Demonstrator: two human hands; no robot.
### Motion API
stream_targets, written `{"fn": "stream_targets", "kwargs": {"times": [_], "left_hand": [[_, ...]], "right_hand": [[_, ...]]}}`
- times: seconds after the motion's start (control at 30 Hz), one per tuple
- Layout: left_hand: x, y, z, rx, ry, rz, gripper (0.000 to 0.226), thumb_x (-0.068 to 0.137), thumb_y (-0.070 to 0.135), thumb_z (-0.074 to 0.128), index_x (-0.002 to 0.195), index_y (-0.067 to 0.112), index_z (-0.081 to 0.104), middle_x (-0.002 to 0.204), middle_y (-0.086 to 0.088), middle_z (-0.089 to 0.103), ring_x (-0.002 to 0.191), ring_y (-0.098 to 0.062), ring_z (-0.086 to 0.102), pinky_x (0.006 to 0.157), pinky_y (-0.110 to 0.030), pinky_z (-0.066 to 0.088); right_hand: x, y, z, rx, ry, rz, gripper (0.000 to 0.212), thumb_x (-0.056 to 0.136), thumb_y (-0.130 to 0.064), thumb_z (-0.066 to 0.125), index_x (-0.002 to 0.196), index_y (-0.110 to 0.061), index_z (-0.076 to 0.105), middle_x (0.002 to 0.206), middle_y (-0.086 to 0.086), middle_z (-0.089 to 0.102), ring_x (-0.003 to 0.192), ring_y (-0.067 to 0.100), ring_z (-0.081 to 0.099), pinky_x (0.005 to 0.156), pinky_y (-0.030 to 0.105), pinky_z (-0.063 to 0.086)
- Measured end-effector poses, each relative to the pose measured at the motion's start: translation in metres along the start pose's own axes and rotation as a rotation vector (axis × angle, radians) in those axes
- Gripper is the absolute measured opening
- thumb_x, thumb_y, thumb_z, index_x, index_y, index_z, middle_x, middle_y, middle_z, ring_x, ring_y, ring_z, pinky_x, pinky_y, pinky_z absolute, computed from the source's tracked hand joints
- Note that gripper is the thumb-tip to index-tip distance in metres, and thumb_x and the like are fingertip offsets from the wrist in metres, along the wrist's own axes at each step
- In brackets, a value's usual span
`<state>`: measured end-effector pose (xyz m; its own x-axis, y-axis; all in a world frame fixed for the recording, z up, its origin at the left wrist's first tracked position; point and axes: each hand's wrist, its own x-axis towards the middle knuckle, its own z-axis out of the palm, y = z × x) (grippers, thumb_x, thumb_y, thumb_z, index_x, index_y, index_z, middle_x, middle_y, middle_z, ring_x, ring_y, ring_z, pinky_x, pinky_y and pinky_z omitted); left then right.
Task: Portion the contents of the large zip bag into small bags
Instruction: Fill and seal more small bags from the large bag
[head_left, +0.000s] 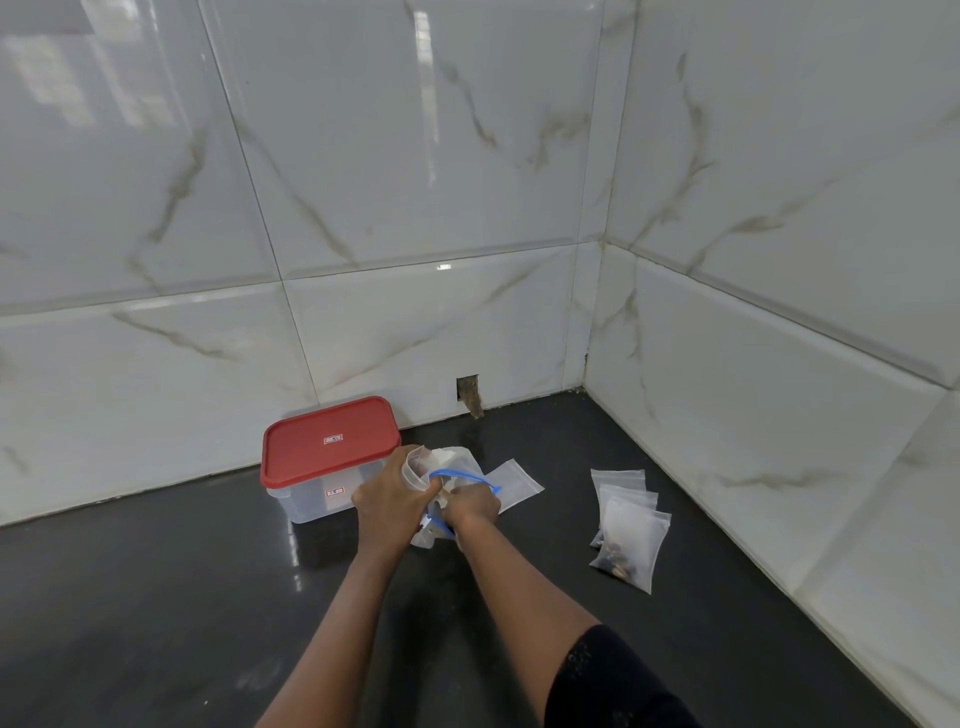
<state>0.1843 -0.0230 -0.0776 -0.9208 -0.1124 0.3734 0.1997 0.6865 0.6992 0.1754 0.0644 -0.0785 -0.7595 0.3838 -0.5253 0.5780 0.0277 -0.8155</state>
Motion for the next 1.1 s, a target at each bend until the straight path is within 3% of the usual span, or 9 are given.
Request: {"fn": "stream_targets", "kwargs": {"times": [0.27,0.37,0.43,0.6,0.73,0.83,0.9,1.0,1.1], "left_hand": [[0.002,0.004,-0.002,0.005,-0.012,-0.011,0.044,0.080,0.027,0.070,0.119,0.012,0.056,0.109,-0.010,0.066,0.097,-0.024,0.060,0.089,-0.033,0.042],[0.003,0.006,-0.003,0.008,-0.015,-0.028,0.044,0.081,0.031,0.070,0.119,0.013,0.056,0.108,-0.009,0.066,0.096,-0.022,0.059,0.087,-0.031,0.041],[0.002,0.007,-0.003,0.003,-0.009,-0.044,0.044,0.080,0.033,0.069,0.118,0.014,0.056,0.107,-0.007,0.066,0.095,-0.020,0.058,0.087,-0.032,0.040],[0.002,0.012,-0.006,0.031,-0.009,-0.096,0.045,0.081,0.036,0.067,0.120,0.017,0.054,0.107,-0.005,0.066,0.098,-0.023,0.058,0.094,-0.040,0.037],[0.001,0.010,-0.008,0.027,-0.011,-0.115,0.045,0.081,0.035,0.067,0.120,0.017,0.054,0.109,-0.007,0.065,0.100,-0.026,0.058,0.094,-0.043,0.041],[0.001,0.007,-0.006,-0.017,-0.013,-0.124,0.048,0.079,0.036,0.070,0.119,0.017,0.053,0.110,-0.006,0.064,0.099,-0.026,0.058,0.093,-0.048,0.043],[-0.001,0.005,-0.005,-0.049,-0.025,-0.132,0.052,0.076,0.037,0.072,0.120,0.018,0.051,0.110,-0.005,0.063,0.099,-0.026,0.058,0.092,-0.051,0.044],[-0.003,0.005,-0.002,-0.083,-0.054,-0.145,0.060,0.074,0.037,0.074,0.122,0.020,0.045,0.114,-0.003,0.060,0.102,-0.026,0.057,0.093,-0.054,0.044],[-0.004,0.005,0.000,-0.086,-0.074,-0.165,0.058,0.073,0.033,0.075,0.120,0.022,0.044,0.113,0.000,0.058,0.102,-0.023,0.055,0.094,-0.054,0.042]], "right_hand": [[0.002,-0.002,-0.005,-0.019,0.000,-0.028,0.025,0.092,-0.009,0.055,0.117,-0.008,0.059,0.121,0.009,0.056,0.096,0.020,0.063,0.077,0.027,0.057],[-0.004,-0.005,-0.013,0.097,-0.010,-0.015,0.022,0.095,-0.008,0.050,0.117,-0.009,0.054,0.119,0.010,0.055,0.067,0.014,0.057,0.052,0.025,0.056],[-0.008,-0.006,-0.018,0.145,0.001,-0.022,0.025,0.097,-0.006,0.047,0.120,-0.010,0.051,0.119,0.011,0.055,0.061,0.014,0.057,0.041,0.023,0.051],[-0.022,-0.007,-0.038,0.219,-0.037,-0.074,0.026,0.091,0.003,0.047,0.116,-0.006,0.051,0.115,0.016,0.058,0.086,0.029,0.069,0.070,0.038,0.061],[-0.030,-0.005,-0.061,0.171,-0.010,-0.106,0.014,0.093,0.003,0.044,0.099,-0.009,0.048,0.102,0.016,0.062,0.060,0.021,0.067,0.057,0.032,0.060],[-0.030,-0.004,-0.079,0.141,0.018,-0.098,0.017,0.090,0.002,0.048,0.104,0.006,0.057,0.098,0.018,0.065,0.053,0.020,0.067,0.045,0.028,0.057],[-0.034,-0.005,-0.094,0.133,0.022,-0.089,0.018,0.089,0.003,0.052,0.104,0.005,0.061,0.088,0.017,0.065,0.048,0.018,0.065,0.040,0.023,0.053],[-0.042,-0.010,-0.116,0.149,0.010,-0.108,0.019,0.088,0.004,0.049,0.101,0.009,0.062,0.068,0.013,0.060,0.050,0.017,0.061,0.059,0.033,0.060],[-0.055,-0.019,-0.130,0.138,-0.011,-0.131,0.016,0.089,0.005,0.047,0.085,0.004,0.063,0.069,0.014,0.057,0.058,0.019,0.060,0.070,0.036,0.060]]}}
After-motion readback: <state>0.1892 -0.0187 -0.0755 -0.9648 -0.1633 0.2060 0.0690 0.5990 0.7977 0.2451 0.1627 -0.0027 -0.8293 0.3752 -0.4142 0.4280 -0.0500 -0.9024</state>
